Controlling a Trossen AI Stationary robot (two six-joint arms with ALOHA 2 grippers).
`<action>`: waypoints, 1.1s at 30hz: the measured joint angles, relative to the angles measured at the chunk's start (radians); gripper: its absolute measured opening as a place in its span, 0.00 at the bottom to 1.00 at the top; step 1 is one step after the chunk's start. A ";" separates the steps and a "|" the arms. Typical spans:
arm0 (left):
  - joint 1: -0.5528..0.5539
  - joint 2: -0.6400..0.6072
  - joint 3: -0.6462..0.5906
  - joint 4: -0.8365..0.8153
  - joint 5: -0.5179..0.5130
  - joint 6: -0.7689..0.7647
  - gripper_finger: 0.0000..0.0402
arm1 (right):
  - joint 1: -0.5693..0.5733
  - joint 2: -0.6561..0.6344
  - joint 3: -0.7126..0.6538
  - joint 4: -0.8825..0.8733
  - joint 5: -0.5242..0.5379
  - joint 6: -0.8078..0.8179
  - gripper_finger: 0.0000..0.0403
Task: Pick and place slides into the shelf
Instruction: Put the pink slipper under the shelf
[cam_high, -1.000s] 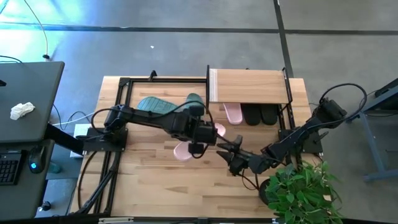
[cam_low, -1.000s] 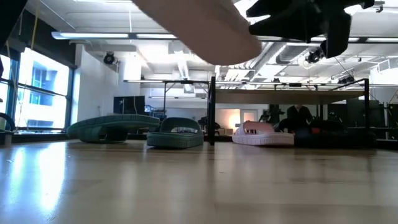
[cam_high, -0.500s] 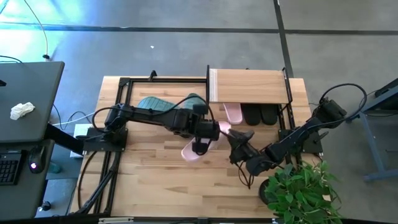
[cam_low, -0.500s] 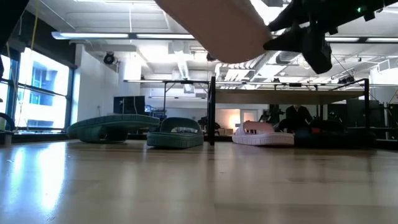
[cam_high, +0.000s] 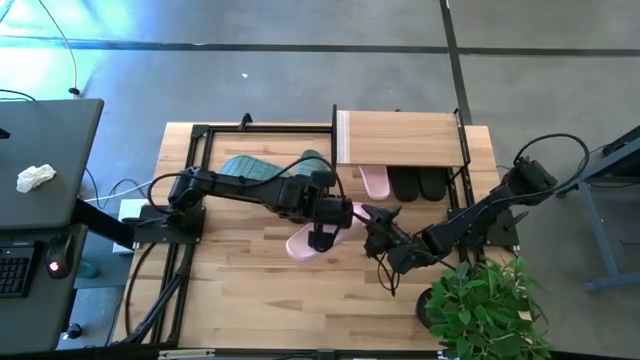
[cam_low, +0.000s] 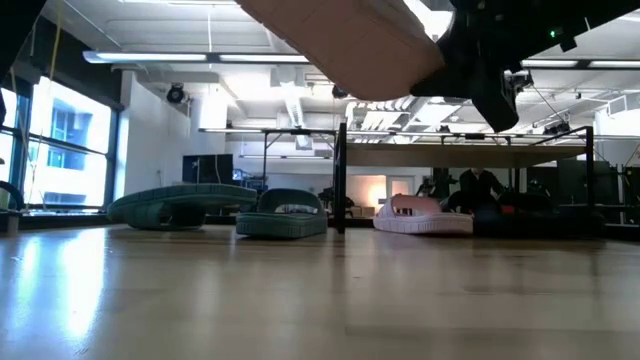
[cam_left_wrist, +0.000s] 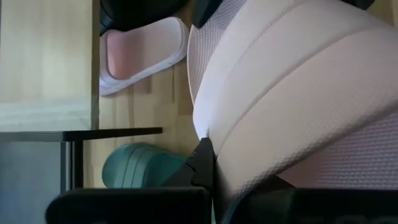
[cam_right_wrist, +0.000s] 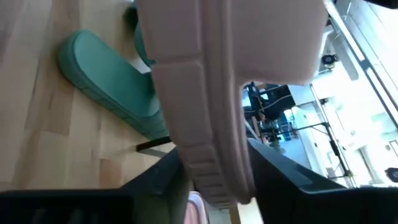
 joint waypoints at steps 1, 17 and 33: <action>0.001 0.000 0.000 -0.001 -0.001 0.006 0.00 | 0.000 0.000 0.000 0.000 -0.005 0.000 0.31; 0.003 0.000 0.000 -0.053 -0.013 0.254 0.11 | -0.041 0.001 0.002 -0.068 -0.043 -0.004 0.03; -0.003 -0.110 -0.002 -0.356 0.242 0.206 0.46 | -0.144 0.000 0.000 -0.114 -0.117 -0.042 0.03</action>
